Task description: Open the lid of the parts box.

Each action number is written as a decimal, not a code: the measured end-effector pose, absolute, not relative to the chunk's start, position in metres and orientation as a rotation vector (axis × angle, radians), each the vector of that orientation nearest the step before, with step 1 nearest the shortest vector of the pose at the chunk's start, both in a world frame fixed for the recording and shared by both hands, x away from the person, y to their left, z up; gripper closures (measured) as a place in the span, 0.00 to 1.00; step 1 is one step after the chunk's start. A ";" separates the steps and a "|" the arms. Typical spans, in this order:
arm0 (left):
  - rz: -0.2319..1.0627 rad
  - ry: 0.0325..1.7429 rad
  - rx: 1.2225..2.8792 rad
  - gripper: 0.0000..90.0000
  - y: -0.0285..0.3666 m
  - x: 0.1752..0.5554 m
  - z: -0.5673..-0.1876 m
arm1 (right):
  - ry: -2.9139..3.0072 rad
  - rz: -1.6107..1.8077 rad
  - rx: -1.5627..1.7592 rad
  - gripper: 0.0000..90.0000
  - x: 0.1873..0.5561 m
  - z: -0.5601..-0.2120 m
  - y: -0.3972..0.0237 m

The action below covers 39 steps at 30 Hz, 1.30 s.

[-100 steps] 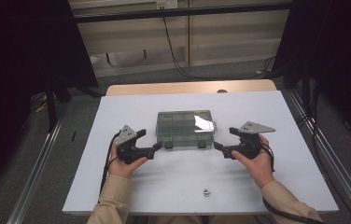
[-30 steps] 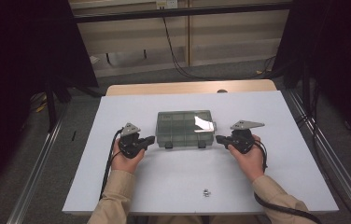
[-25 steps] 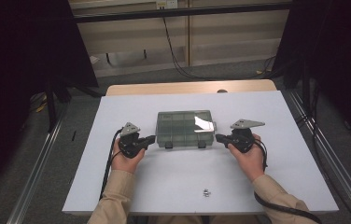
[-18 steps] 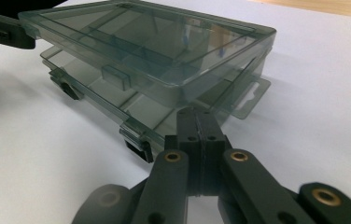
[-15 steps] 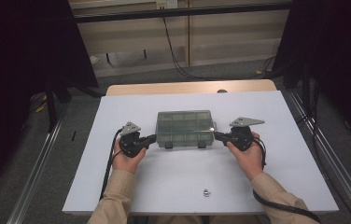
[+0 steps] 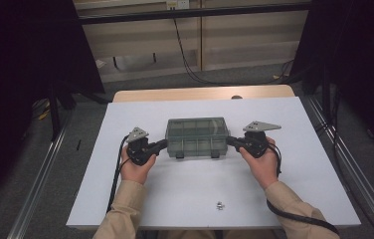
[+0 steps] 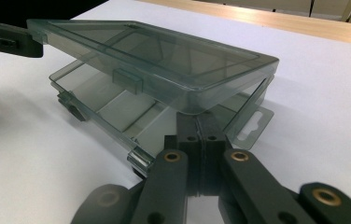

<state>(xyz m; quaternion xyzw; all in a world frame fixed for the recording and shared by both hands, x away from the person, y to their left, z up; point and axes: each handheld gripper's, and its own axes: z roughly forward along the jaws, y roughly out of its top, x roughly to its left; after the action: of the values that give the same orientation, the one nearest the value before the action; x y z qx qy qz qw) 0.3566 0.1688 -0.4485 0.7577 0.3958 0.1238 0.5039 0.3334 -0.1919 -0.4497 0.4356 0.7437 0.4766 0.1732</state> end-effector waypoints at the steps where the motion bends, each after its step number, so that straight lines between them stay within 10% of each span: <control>1: 0.299 0.956 1.829 1.00 0.169 0.357 -0.448 | 2.109 1.352 1.236 1.00 0.333 -0.450 -0.192; 39: 0.414 0.939 1.825 0.79 0.160 0.373 -0.429 | 2.039 1.330 1.221 0.91 0.346 -0.429 -0.193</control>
<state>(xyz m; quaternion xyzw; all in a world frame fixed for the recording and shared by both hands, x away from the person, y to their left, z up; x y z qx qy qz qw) 0.3731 0.1599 -0.4293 0.7547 0.3883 0.1710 0.5004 0.3460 -0.1934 -0.4292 0.4385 0.7325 0.4777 0.2074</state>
